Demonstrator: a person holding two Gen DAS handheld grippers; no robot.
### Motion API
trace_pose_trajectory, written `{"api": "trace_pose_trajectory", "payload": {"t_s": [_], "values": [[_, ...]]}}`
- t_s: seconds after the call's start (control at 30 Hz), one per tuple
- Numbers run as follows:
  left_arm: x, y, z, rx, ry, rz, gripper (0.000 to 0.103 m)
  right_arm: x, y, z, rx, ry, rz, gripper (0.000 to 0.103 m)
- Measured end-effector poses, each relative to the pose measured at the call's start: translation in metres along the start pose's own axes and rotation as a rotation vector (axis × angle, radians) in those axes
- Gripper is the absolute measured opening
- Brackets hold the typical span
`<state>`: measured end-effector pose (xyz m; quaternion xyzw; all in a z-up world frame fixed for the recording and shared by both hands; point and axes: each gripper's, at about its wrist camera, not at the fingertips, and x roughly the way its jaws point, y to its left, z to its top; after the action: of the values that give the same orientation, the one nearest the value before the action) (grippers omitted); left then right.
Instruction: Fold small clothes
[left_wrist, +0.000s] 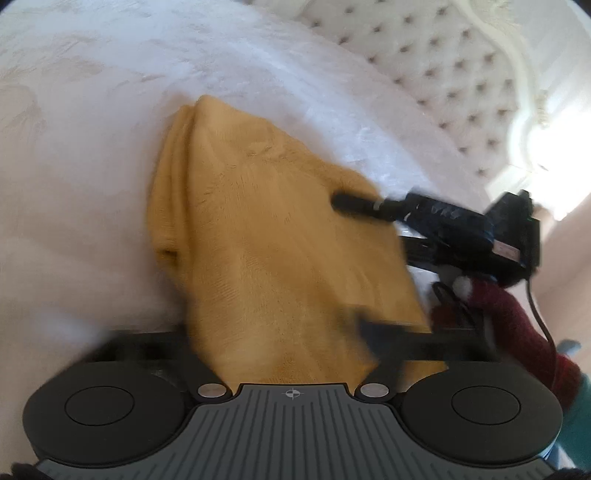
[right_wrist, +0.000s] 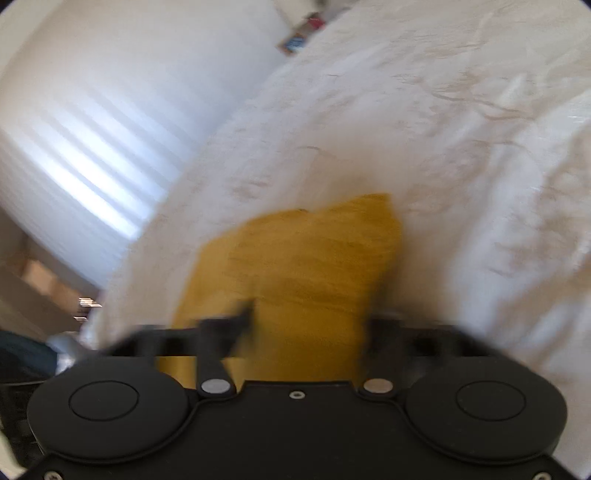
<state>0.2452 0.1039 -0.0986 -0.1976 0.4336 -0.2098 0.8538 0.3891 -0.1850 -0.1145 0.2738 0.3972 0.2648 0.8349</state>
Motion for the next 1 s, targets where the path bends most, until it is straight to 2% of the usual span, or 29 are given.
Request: {"api": "trace_pose_trajectory", "payload": {"t_s": [0.1,0.2,0.33,0.47,0.67,0.73,0.83,0.93,1.0], "values": [[-0.004,0.001,0.005,-0.052,0.017,-0.038,0.016,-0.012,0.016,-0.001,-0.027,-0.025,-0.05,0.043],[-0.023,-0.012,0.004,-0.003,-0.011,-0.045,0.015,-0.039,0.038,-0.003,-0.064,-0.059,-0.047,0.039],[-0.049,-0.031,-0.006,0.002,-0.001,-0.113,0.015,-0.08,0.063,-0.014,-0.12,-0.065,-0.071,0.038],[-0.075,-0.059,-0.029,0.069,0.008,-0.16,0.015,-0.121,0.077,-0.038,-0.138,-0.058,-0.08,0.037],[-0.1,-0.08,-0.078,0.079,0.042,-0.215,0.015,-0.168,0.089,-0.084,-0.124,-0.023,-0.066,0.037],[-0.106,-0.084,-0.101,0.08,0.053,-0.206,0.015,-0.178,0.086,-0.103,-0.102,0.001,-0.07,0.037],[-0.098,-0.078,-0.14,0.048,0.119,-0.135,0.015,-0.177,0.071,-0.13,-0.101,0.034,-0.169,0.042],[-0.082,-0.061,-0.178,0.052,0.193,0.014,0.017,-0.165,0.049,-0.152,-0.1,0.05,-0.317,0.059],[-0.084,-0.052,-0.19,0.051,0.161,0.013,0.02,-0.167,0.043,-0.157,-0.086,0.005,-0.327,0.065]]}}
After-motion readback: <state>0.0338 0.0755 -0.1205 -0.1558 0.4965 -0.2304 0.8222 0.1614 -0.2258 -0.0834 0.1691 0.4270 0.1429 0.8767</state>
